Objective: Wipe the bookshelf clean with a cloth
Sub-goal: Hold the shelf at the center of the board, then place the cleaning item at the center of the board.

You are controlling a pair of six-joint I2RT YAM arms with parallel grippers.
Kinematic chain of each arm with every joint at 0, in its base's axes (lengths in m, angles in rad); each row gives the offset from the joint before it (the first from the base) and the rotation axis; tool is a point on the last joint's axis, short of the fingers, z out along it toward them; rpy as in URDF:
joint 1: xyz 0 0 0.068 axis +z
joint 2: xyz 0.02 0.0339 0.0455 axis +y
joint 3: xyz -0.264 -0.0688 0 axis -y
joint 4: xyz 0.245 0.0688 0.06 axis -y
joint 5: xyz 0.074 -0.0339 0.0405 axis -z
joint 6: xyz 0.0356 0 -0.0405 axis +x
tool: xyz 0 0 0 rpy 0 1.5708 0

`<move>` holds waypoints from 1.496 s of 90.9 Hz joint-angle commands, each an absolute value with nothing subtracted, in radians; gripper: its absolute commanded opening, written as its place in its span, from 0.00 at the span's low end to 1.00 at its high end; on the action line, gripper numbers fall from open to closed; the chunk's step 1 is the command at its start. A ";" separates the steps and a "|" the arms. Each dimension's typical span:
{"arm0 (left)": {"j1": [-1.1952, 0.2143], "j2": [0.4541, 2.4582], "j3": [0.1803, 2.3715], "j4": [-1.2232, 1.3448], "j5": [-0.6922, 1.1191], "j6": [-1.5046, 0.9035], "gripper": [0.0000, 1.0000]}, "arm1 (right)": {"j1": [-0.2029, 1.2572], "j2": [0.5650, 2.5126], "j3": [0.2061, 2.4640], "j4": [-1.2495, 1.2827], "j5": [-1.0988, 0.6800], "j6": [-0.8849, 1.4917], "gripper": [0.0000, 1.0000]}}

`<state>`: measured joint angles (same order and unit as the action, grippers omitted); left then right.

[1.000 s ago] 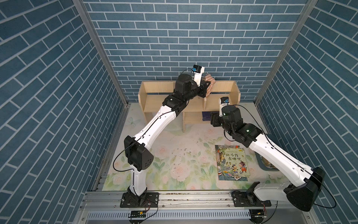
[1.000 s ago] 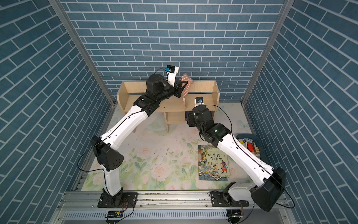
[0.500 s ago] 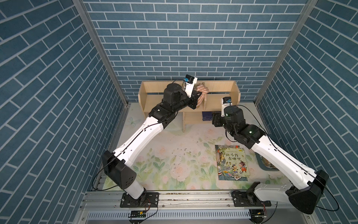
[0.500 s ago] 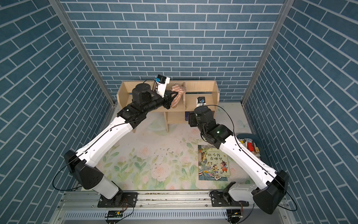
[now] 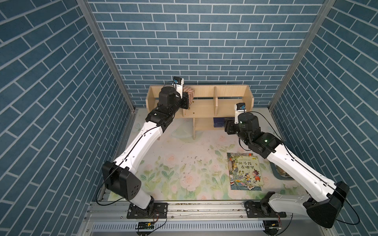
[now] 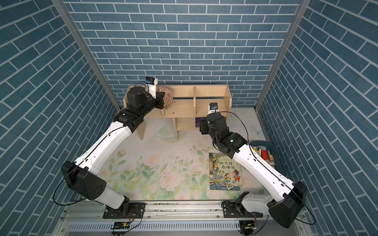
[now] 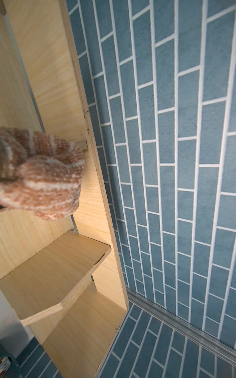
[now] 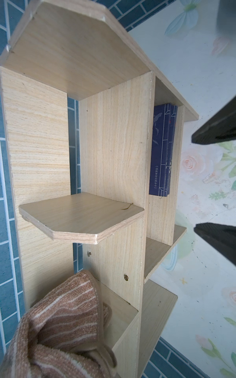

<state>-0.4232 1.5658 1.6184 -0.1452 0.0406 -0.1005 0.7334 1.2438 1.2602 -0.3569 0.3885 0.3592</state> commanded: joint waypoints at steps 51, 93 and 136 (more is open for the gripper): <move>-0.431 1.312 1.434 0.044 0.607 -0.125 0.00 | 0.737 1.243 1.292 -0.110 -0.029 0.357 0.73; -0.432 1.129 1.190 0.300 0.790 -0.271 0.00 | 0.772 1.384 1.364 0.211 -0.502 0.495 0.79; -0.433 1.086 1.035 0.174 0.503 -0.219 0.25 | 0.801 1.219 1.113 0.343 -0.339 0.560 0.00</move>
